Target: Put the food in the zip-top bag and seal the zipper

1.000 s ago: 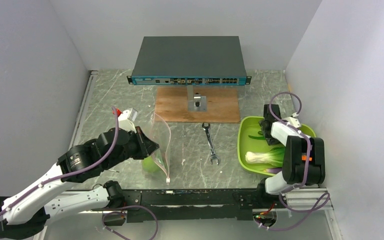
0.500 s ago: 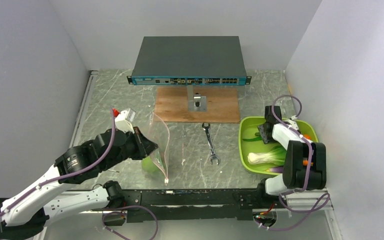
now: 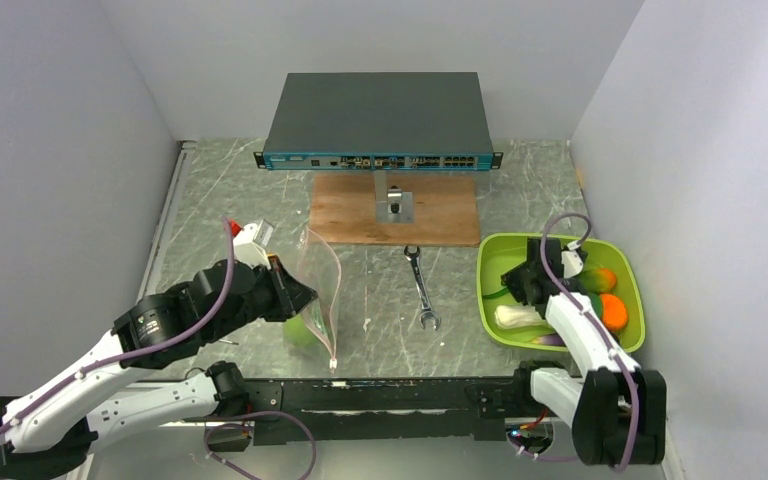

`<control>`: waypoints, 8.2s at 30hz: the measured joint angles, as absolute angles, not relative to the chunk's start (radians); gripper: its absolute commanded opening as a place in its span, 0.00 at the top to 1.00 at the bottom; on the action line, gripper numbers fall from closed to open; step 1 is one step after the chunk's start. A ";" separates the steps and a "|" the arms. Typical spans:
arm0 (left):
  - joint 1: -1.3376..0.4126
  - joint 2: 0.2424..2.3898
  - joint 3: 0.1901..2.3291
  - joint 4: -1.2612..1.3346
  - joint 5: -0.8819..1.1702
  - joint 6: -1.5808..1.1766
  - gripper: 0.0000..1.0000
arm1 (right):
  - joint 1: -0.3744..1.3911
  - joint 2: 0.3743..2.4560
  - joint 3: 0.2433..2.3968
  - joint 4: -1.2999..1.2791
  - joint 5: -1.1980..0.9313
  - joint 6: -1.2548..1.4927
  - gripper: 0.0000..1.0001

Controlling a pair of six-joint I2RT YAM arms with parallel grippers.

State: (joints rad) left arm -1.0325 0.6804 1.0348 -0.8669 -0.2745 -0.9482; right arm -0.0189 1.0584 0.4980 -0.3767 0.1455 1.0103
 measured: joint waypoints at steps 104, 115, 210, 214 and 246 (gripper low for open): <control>-1.032 0.590 1.003 -0.973 -0.525 -1.074 1.00 | 1.007 1.623 1.503 -0.134 -0.699 1.220 0.32; -1.032 0.543 0.985 -0.962 -0.517 -1.074 1.00 | 1.004 1.321 1.428 -0.365 -0.514 0.789 0.31; -1.032 0.643 0.972 -0.890 -0.364 -1.033 1.00 | -0.269 0.908 0.806 -0.371 0.247 0.733 1.00; -1.032 0.643 0.972 -0.884 -0.364 -1.033 1.00 | -0.266 0.842 0.925 -0.386 0.135 0.680 1.00; -1.032 0.597 0.968 -0.918 -0.372 -1.033 1.00 | 1.260 1.270 1.330 -0.326 -0.261 0.577 1.00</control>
